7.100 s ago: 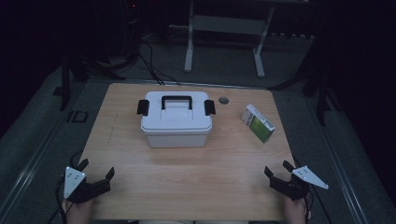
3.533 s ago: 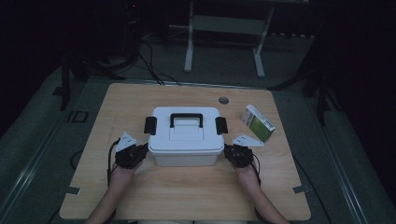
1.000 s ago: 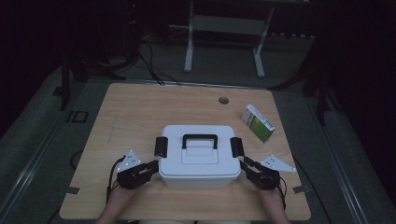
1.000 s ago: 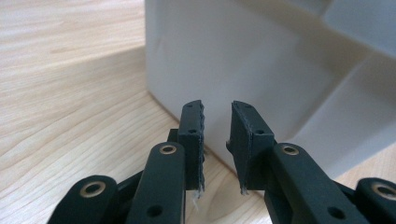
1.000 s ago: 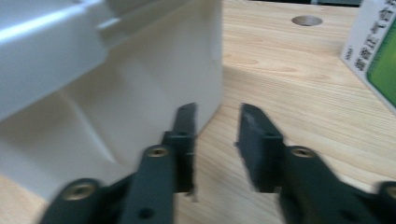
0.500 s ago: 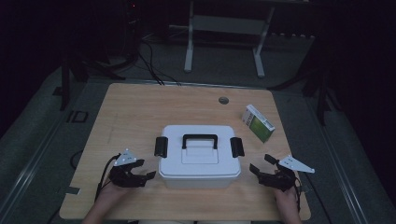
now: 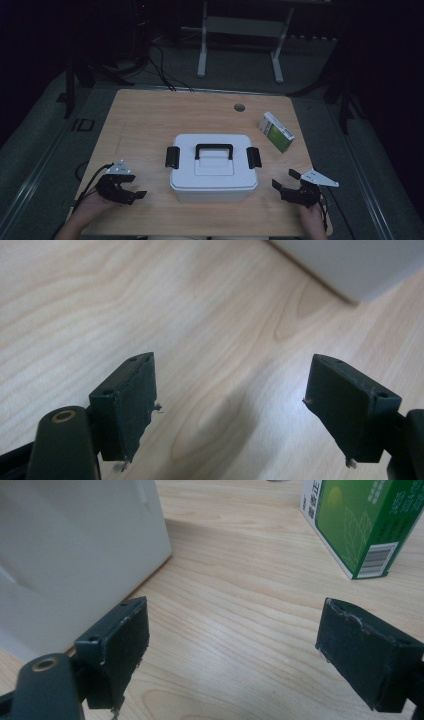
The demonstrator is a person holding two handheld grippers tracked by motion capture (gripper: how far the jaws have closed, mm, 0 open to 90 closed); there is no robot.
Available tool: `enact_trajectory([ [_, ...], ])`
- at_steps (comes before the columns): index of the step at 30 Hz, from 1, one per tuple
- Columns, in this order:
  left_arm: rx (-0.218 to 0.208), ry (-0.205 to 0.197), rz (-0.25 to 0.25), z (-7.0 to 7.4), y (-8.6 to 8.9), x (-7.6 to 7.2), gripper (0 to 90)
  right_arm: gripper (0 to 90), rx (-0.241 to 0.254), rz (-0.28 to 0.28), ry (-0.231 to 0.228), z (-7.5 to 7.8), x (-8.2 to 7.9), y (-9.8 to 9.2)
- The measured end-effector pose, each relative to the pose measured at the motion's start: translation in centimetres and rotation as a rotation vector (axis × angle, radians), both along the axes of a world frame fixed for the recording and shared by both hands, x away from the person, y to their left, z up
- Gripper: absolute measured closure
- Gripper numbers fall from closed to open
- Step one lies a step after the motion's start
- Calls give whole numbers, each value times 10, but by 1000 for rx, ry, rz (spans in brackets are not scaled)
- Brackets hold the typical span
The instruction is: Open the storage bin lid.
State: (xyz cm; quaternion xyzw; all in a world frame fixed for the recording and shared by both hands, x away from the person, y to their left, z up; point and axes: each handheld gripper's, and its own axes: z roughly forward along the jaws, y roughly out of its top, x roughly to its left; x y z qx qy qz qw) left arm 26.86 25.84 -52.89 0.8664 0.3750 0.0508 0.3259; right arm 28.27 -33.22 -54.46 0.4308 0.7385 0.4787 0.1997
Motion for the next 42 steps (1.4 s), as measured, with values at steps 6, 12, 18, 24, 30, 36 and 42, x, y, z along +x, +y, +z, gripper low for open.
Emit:
enact_trajectory([
  [6, 36, 26, -12, 6, 5, 1, 209, 132, -21, 4, 10, -3, 1, 0],
  [12, 127, 51, -44, 16, 2, 2, 208, 132, -66, 39, 3, -4, 1, 6],
  [18, 217, 72, -81, 27, -1, 3, 208, 132, -60, 50, 7, -3, 1, 5],
  [24, 306, 100, -113, 37, -6, 4, 208, 134, -43, 57, 11, -3, 2, 5],
  [30, 381, 144, -165, 48, -12, 6, 209, 134, -43, 57, 12, -2, 2, 5],
  [36, 447, 176, -203, 56, -17, 10, 208, 133, -33, 52, 13, -1, 2, 3],
  [42, 438, 173, -230, 68, -22, 14, 209, 134, -27, 51, 16, -1, 2, 2],
])
